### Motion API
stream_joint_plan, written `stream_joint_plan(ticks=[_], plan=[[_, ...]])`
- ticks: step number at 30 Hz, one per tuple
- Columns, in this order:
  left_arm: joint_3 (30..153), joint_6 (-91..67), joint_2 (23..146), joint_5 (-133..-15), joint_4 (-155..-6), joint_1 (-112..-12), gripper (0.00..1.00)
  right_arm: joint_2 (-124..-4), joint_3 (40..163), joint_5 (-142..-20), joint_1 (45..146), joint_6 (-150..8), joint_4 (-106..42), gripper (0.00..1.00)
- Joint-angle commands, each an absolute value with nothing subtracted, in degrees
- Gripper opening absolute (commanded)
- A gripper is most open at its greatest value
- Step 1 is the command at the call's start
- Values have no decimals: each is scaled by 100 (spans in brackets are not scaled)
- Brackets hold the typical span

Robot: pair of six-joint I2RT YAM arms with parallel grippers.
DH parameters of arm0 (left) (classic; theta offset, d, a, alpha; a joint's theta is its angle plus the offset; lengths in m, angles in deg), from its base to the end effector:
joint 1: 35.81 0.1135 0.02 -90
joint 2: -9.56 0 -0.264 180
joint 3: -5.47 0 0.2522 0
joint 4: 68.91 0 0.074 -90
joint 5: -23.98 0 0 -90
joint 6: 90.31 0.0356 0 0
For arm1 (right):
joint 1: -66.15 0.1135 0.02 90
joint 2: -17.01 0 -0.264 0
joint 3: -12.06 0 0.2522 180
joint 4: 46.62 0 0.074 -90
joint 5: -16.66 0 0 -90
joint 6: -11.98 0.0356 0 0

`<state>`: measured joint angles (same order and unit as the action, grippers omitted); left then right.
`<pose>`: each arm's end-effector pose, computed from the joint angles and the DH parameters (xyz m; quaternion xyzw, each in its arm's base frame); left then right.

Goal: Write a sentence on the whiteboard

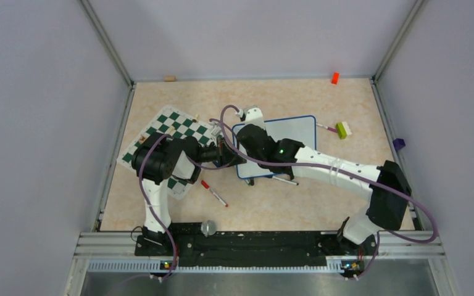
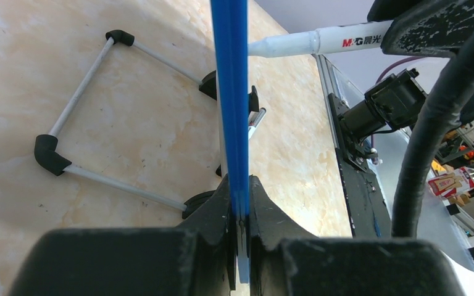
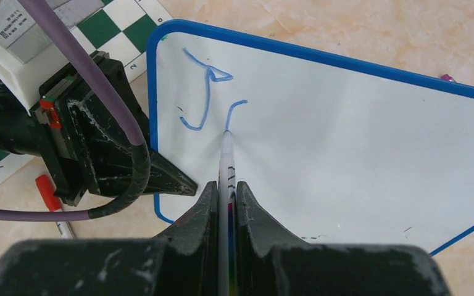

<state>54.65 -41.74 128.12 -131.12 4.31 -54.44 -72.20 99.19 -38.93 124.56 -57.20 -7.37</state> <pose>0.2965 -0.1340 0.1153 0.2714 0.6420 -0.6263 0.3491 0.1984 0.2842 0.3001 -0.1650 0.8632 0.0434 0.4751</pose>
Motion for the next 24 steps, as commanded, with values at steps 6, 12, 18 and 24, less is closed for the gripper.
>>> stream_joint_plan(ticks=[6,12,18,24], plan=[[5500,-3727,12832,-13396,1014,-5485,0,-6963,9972,-3283,12461,-5565,-443,0],[5423,-3622,12756,-13345,1014,-5484,0,-7039,10105,-3106,12459,-5543,-439,0],[5469,-3686,12808,-13380,1014,-5486,0,-7201,10352,-3037,12458,-5578,-446,0],[5460,-3684,12791,-13387,1014,-5488,0,-7390,10577,-3094,12454,-5720,-573,0]])
